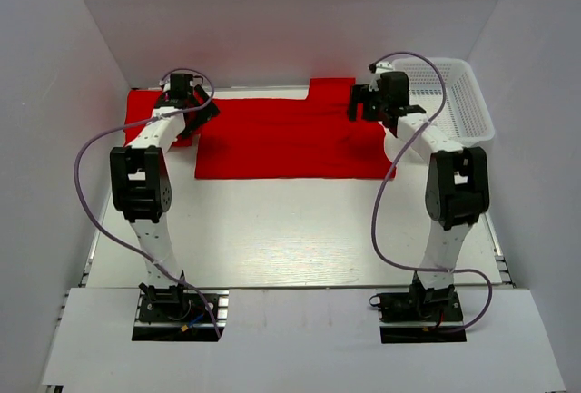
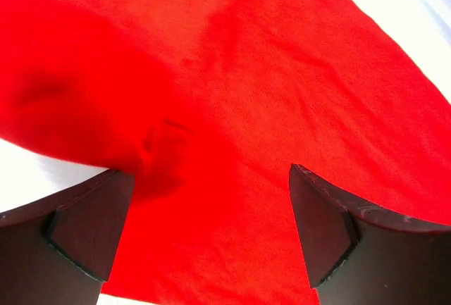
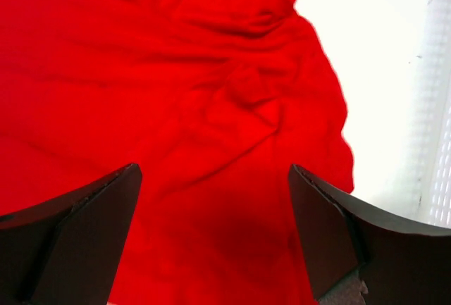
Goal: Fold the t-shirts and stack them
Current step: Fold the flattened tshirt in 1/3 of the way
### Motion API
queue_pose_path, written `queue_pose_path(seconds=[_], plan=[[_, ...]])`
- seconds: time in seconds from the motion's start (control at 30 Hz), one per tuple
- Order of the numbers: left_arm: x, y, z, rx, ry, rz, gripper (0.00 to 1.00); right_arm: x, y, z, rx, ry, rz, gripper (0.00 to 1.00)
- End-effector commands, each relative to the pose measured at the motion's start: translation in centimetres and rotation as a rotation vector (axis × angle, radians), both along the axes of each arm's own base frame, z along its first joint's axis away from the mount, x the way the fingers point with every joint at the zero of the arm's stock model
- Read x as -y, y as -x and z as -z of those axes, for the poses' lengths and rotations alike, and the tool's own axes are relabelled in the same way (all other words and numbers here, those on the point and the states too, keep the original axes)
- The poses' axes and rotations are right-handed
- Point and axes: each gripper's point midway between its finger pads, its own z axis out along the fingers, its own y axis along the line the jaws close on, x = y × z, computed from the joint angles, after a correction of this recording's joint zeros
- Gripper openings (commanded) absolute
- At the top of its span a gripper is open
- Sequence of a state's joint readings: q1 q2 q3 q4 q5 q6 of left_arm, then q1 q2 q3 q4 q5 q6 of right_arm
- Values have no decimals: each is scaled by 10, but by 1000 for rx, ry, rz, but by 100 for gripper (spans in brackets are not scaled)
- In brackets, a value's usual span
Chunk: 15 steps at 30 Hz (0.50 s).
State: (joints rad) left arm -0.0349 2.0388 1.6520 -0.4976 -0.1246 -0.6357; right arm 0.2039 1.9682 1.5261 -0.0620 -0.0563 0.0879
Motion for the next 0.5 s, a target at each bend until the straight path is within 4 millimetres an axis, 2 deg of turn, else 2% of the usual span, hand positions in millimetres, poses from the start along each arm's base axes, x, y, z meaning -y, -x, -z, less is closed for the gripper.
queue_pose_path(seconds=[0.0,0.03,0.07,0.13,0.17,0.2,0.27,0.37,0.4,0.43,0.47], plan=[[22,4,-44,109,39,129,100,-10,19,-39,65,-46,-56,90],[27,4,-42,116,60,150,100,-13,27,-38,52,-66,-71,90],[29,9,-31,95,71,160,100,-13,30,-36,43,-74,-72,90],[41,14,-25,85,100,197,100,-14,41,-20,-5,-92,-70,90],[42,16,-13,64,109,204,100,-15,43,-16,-20,-103,-65,90],[49,18,-13,63,110,227,100,-16,48,-6,-47,-109,-63,90],[56,26,12,6,123,243,100,-15,57,15,-102,-128,-41,90],[67,36,39,-57,136,268,100,-10,65,42,-179,-151,9,90],[67,36,39,-57,136,268,100,-9,67,47,-194,-152,18,90],[72,47,54,-102,137,275,100,-6,71,57,-222,-156,39,90],[71,51,58,-116,138,274,100,-6,77,67,-253,-159,52,90]])
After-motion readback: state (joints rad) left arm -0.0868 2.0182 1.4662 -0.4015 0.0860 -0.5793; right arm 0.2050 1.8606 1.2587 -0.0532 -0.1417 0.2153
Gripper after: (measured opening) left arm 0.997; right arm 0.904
